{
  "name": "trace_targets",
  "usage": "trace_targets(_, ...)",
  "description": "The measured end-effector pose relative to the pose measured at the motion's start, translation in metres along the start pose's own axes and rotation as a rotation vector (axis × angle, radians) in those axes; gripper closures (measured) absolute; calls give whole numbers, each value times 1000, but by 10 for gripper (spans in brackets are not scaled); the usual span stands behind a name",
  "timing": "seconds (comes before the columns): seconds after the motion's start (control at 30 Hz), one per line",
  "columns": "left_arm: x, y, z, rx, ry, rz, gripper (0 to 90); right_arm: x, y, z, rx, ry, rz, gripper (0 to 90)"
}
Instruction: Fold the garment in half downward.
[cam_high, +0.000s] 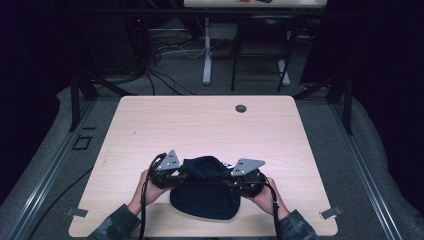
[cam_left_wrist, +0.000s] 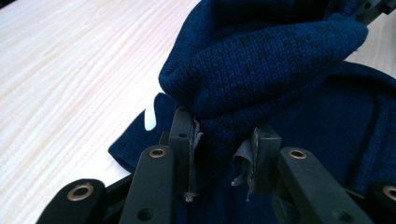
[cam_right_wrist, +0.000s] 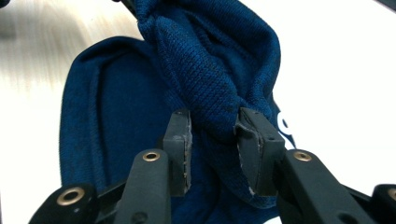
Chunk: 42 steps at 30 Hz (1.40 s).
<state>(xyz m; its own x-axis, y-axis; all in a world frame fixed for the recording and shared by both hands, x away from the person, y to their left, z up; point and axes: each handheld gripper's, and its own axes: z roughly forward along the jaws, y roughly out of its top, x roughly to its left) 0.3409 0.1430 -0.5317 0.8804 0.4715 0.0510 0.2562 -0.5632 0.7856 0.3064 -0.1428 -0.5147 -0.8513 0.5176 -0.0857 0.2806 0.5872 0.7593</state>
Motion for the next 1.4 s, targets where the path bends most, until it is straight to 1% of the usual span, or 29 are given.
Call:
trace_targets(0.07, 0, -2, 1, 13, -6, -2, 684, 2, -2, 2, 6, 8, 1, 653)
trace_targets(0.1, 0, -3, 1, 13, -13, -10, 677, 2, -2, 3, 13, 12, 3, 653)
trace_targets(0.13, 0, -4, 1, 21, -20, -10, 664, 2, -3, 4, 17, 15, 2, 652)
trace_targets(0.17, 0, -5, 2, 17, -31, -23, 648, 3, -4, 4, 23, 17, 4, 651)
trace_targets(0.23, 0, -6, 1, 30, -46, -29, 614, 4, -7, 6, 26, 24, 11, 647)
trace_targets(0.3, -1, -8, 0, 37, -61, -35, 582, 6, -8, 6, 42, 34, 6, 641)
trace_targets(0.33, -2, -9, -1, 42, -62, -36, 566, 7, -10, 6, 42, 36, 8, 638)
trace_targets(0.37, -2, -10, -1, 49, -59, -39, 535, 8, -11, 6, 54, 46, 7, 632)
trace_targets(0.43, -2, -11, -3, 63, -63, -51, 444, 9, -13, 5, 70, 51, 0, 612)
trace_targets(0.47, -1, -13, -5, 60, -57, -62, 395, 9, -14, 5, 73, 56, 6, 601)
trace_targets(0.53, 0, -15, -10, 61, -48, -78, 301, 8, -15, 2, 78, 75, 17, 542)
trace_targets(0.63, 3, -18, -23, 22, -51, -106, 228, 5, -17, -4, 76, 108, 53, 446)
trace_targets(0.67, 4, -18, -28, 10, -46, -109, 217, 4, -18, -7, 69, 108, 71, 427)
trace_targets(0.73, 6, -18, -36, -17, -28, -118, 200, 0, -19, -15, 50, 126, 95, 395)
trace_targets(0.8, 10, -16, -41, -41, -1, -126, 198, -3, -20, -23, 15, 115, 121, 373)
trace_targets(0.87, 14, -14, -42, -71, 17, -146, 198, -8, -20, -29, -22, 90, 158, 371)
trace_targets(0.93, 18, -10, -39, -79, 40, -157, 204, -13, -19, -32, -49, 49, 197, 373)
trace_targets(0.97, 19, -8, -35, -81, 40, -162, 203, -16, -18, -30, -58, 21, 217, 372)
trace_targets(1.03, 18, -4, -25, -67, 47, -160, 204, -18, -14, -23, -60, -16, 255, 369)
trace_targets(1.07, 16, -3, -18, -55, 40, -153, 203, -17, -11, -17, -53, -37, 259, 368)
trace_targets(1.13, 12, -1, -4, -25, 26, -132, 204, -14, -6, -4, -48, -33, 272, 360)
trace_targets(1.17, 11, -1, 2, -13, -10, -117, 210, -12, -5, 4, -49, -14, 279, 351)
trace_targets(1.2, 10, -1, 8, 4, -47, -101, 220, -10, -5, 12, -36, 32, 283, 326)
trace_targets(1.23, 9, -2, 12, 23, -44, -87, 227, -7, -7, 20, -29, 76, 292, 320)
trace_targets(1.27, 8, -4, 16, 40, -38, -81, 227, -4, -9, 27, 0, 81, 276, 316)
trace_targets(1.33, 6, -9, 20, 67, -44, -82, 222, 2, -13, 35, 67, 59, 240, 312)
trace_targets(1.4, 2, -13, 22, 93, -41, -75, 218, 5, -18, 39, 107, 26, 217, 311)
